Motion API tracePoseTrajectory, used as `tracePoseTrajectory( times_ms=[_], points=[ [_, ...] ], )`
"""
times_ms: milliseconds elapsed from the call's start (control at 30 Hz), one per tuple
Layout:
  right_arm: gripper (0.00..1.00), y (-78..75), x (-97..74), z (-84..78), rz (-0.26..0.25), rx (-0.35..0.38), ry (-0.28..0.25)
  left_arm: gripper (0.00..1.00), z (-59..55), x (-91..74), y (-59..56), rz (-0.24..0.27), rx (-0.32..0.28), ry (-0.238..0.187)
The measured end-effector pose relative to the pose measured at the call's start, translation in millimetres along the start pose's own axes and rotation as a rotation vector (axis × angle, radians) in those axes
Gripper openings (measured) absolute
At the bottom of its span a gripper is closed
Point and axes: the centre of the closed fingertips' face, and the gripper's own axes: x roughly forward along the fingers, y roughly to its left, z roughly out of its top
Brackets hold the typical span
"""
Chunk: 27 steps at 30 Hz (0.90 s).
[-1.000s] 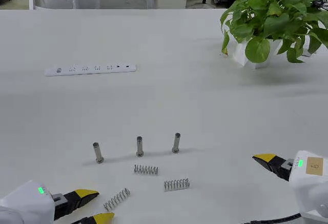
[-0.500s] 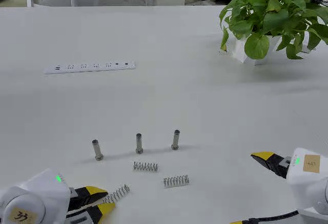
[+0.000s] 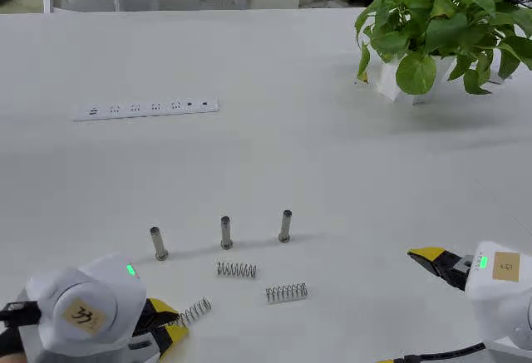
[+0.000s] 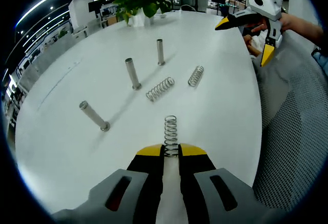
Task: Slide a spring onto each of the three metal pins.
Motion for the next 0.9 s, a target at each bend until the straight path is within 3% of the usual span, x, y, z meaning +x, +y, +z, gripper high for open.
tracePoseTrajectory(
  times_ms=[200, 367, 633, 733, 900],
  points=[
    [0.98, 1.2, 1.1, 1.0, 0.004, -0.001, -0.003, 0.07, 0.2, 2.1, 0.4, -0.005, 0.002, 0.086],
    [0.98, 1.9, 2.0, -0.1, 0.009, -0.001, -0.001, 0.07, -1.9, 2.0, 0.6, -0.004, -0.005, 0.122],
    [0.98, 0.5, 1.0, 1.2, 0.008, -0.001, -0.004, 0.06, -3.3, 0.6, 0.4, 0.008, -0.024, 0.076],
    [0.98, 1.2, 1.5, 2.2, 0.009, -0.001, -0.006, 0.06, -2.9, 0.6, 1.9, 0.025, -0.096, 0.026],
    [0.98, 5.2, 4.3, 2.2, 0.019, 0.002, -0.003, 0.06, -2.5, 0.7, 2.1, 0.039, -0.113, -0.009]
  ],
)
